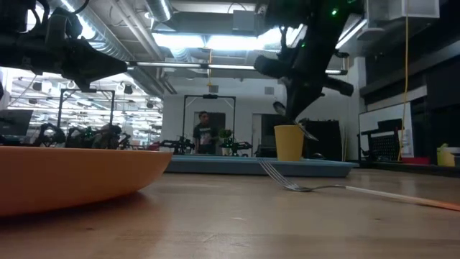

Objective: Pick and place plate/cup/fork/spoon on tray
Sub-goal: Put the black spoon on the blue serving tray to the bottom of the yellow cup, then put the orange fork on the blue serving tray to the left of the black spoon, then put the orange plate on the blue tray

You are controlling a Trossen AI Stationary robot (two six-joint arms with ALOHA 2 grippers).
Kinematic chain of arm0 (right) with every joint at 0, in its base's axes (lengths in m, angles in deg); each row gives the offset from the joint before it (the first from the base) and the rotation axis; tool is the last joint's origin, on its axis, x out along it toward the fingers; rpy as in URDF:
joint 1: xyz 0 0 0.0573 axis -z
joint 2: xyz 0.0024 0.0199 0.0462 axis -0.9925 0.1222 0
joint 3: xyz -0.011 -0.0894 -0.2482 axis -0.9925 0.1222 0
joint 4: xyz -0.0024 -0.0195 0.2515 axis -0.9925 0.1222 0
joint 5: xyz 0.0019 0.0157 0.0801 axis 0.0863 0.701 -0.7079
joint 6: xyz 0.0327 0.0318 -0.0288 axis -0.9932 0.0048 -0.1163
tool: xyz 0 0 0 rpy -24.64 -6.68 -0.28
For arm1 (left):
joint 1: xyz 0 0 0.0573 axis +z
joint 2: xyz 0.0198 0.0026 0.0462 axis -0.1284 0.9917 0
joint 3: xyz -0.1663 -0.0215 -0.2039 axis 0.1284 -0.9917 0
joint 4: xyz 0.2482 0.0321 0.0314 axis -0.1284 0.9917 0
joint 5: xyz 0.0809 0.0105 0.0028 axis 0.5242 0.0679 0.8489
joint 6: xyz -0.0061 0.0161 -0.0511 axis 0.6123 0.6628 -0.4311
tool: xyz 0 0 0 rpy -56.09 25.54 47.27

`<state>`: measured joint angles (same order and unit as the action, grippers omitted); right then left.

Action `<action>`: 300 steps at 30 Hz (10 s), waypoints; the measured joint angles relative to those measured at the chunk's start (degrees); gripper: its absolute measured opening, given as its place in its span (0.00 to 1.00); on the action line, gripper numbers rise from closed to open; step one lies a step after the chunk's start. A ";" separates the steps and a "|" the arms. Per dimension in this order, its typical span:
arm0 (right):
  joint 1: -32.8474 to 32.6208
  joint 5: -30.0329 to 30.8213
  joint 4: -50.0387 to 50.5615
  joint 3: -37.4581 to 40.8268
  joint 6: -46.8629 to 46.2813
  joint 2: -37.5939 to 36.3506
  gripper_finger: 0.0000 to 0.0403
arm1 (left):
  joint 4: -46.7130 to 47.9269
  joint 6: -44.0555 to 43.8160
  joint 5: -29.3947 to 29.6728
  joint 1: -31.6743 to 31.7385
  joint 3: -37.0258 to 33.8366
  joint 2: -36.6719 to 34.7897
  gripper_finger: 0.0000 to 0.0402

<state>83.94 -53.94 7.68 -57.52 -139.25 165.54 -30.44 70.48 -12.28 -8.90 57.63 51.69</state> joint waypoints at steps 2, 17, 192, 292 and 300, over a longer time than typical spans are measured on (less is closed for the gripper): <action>1.71 -1.52 -0.17 0.00 -0.20 0.18 0.01 | 0.00 0.00 0.00 0.00 0.00 0.00 0.12; 9.08 -5.85 -1.85 0.00 -0.34 7.16 0.01 | 0.00 0.00 -0.06 0.00 0.00 -0.02 0.12; 10.97 -5.93 -4.57 -7.30 -1.67 16.49 0.02 | -0.02 0.00 -0.16 0.00 0.02 -0.01 0.12; -17.80 -1.65 29.25 -31.36 5.85 16.24 0.13 | -0.01 0.00 -0.17 0.00 0.02 0.00 0.12; -21.62 -1.66 15.62 -31.34 9.30 16.26 0.13 | 0.00 0.00 -0.18 0.00 0.02 0.00 0.12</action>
<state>62.32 -55.59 23.30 -88.86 -129.95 181.80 -30.44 70.48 -12.46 -8.90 57.65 51.70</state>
